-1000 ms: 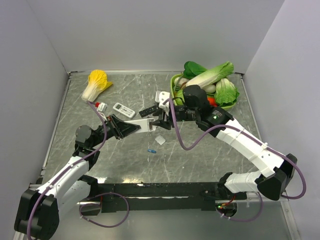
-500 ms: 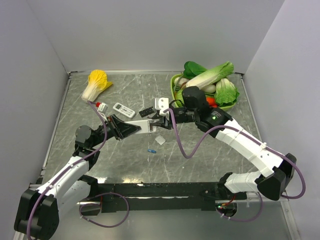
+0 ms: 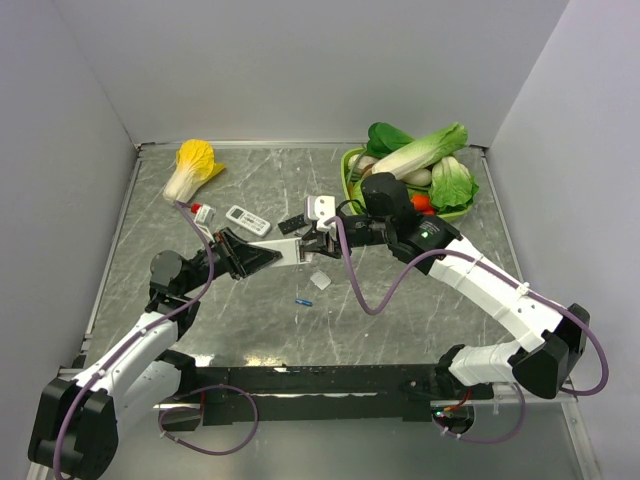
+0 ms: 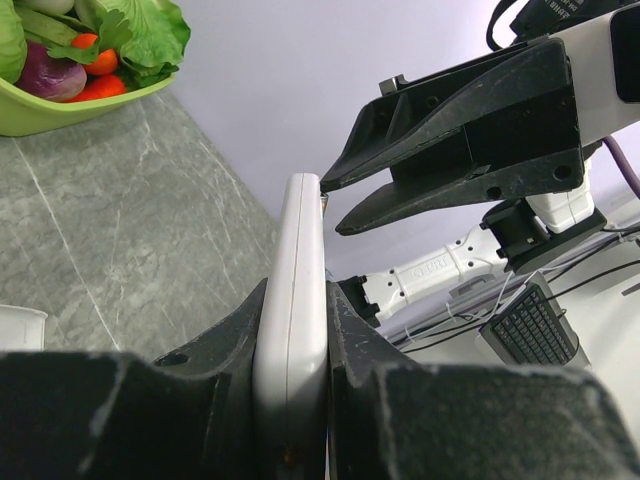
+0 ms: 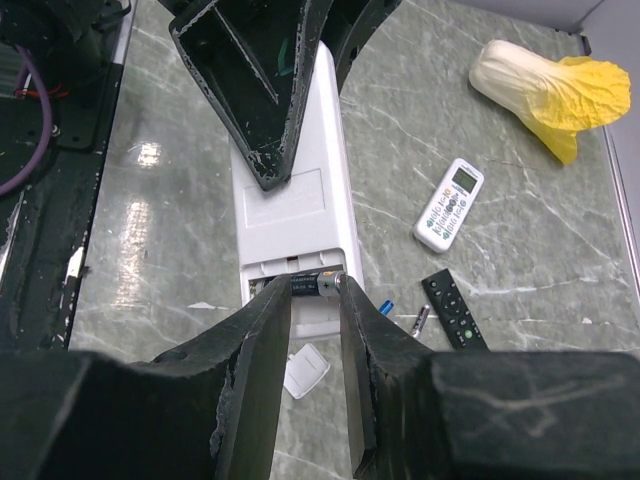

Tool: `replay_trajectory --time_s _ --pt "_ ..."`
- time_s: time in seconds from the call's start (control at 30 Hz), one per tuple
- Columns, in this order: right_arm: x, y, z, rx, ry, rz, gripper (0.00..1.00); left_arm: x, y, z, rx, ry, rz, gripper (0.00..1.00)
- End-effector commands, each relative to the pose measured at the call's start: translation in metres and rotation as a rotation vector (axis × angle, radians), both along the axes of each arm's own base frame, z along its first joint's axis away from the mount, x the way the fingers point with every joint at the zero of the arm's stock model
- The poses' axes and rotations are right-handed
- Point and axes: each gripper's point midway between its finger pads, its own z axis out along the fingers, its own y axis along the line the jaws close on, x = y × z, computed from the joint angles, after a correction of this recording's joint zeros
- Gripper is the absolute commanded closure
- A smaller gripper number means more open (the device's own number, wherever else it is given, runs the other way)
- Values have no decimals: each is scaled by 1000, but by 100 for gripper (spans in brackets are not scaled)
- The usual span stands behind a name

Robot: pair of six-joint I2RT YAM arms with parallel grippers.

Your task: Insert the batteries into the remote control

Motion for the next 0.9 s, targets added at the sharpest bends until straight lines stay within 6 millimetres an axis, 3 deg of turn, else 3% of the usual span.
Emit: replay_trajectory --time_s 0.0,0.87 --pt "6 1 5 17 -47 -5 66 -9 -1 32 -31 -122 -28 99" --pt "7 -3 6 45 -97 -23 64 -5 -1 27 -23 -86 -14 99"
